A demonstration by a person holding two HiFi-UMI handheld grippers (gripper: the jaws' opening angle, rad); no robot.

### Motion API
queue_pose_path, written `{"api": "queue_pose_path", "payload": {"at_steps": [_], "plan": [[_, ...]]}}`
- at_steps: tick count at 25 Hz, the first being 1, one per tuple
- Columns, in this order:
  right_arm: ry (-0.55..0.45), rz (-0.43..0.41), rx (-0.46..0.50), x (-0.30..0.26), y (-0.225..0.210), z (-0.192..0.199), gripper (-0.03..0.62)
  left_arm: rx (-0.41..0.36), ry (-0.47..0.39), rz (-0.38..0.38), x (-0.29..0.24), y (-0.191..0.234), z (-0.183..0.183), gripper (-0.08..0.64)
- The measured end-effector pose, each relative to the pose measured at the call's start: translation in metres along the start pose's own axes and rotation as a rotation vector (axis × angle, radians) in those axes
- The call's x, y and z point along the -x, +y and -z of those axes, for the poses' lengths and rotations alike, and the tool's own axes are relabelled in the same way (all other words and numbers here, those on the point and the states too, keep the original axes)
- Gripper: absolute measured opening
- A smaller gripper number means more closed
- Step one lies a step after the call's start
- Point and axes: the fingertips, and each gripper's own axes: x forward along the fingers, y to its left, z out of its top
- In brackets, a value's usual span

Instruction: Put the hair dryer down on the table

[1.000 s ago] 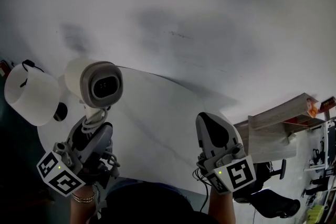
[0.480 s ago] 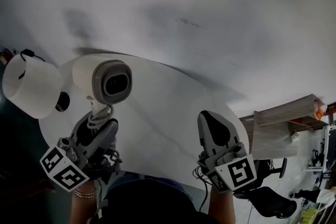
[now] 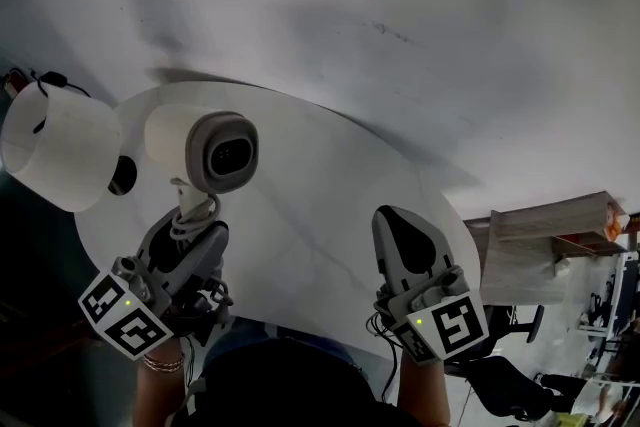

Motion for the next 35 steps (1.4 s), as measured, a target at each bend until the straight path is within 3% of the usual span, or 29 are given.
{"api": "queue_pose_path", "payload": {"at_steps": [35], "plan": [[0.161,-0.070,-0.077,-0.021,-0.001,0.074,0.017,0.064,0.095,-0.160,0.005,0.060,0.064,0.241]]}}
